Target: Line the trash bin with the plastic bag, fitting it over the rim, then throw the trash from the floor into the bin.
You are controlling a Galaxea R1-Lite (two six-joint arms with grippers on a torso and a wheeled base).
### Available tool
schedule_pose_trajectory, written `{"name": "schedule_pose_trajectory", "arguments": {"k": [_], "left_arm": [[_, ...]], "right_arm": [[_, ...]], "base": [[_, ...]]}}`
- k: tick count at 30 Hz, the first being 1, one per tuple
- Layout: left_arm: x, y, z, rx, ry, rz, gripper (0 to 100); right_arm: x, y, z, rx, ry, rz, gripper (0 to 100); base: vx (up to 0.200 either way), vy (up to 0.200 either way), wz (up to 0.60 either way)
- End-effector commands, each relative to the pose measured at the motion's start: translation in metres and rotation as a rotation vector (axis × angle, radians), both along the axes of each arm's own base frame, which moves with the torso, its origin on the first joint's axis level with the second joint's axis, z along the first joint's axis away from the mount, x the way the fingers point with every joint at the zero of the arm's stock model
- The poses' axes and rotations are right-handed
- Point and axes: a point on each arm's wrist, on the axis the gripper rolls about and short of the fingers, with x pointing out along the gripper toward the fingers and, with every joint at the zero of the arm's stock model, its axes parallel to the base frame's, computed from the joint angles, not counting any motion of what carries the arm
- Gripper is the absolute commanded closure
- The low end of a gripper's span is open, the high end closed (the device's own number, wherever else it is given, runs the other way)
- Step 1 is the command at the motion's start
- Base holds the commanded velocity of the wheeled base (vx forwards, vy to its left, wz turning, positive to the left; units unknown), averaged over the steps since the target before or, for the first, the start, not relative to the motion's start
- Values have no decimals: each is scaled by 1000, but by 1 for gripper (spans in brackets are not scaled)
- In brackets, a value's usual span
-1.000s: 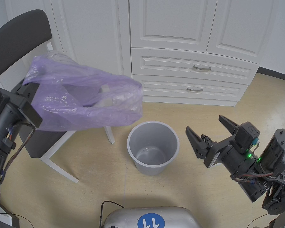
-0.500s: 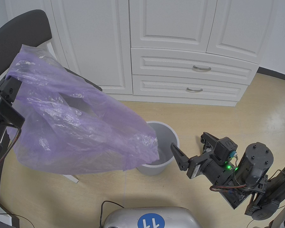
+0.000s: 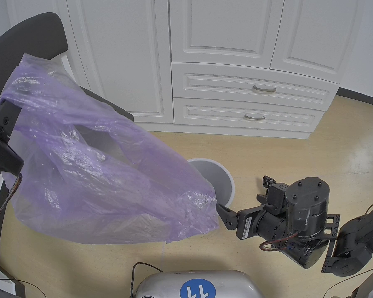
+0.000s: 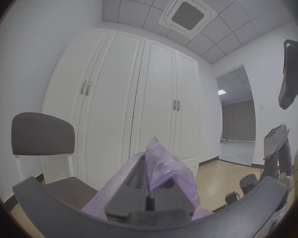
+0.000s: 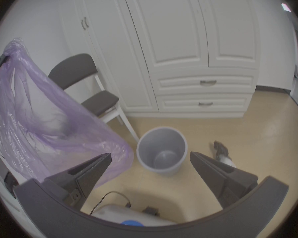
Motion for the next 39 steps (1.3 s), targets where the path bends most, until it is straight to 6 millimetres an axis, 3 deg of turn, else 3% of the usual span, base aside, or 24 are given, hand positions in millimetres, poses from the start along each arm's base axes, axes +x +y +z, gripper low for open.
{"name": "schedule_pose_trajectory", "arguments": {"k": [1,9,19,28,33,39], "left_arm": [[-7,1,4,-14,-21,-30,100],[-23,3,12,-52,-61,-120,100],[-33,3,14,-72,-85,-212,100],[-36,4,15,-82,-115,-270,100],[-39,4,17,-104,-132,-312,100],[-40,4,17,-136,-126,-367,100]], "right_arm": [[-20,-8,78,281,266,90,0],[-20,-6,79,334,317,121,0],[-22,8,55,409,222,198,0],[-20,10,49,422,191,209,0],[-14,11,41,405,205,190,0],[7,7,34,433,194,142,0]], "base": [[0,0,0],[0,0,0],[0,0,0],[0,0,0],[0,0,0],[0,0,0]]}}
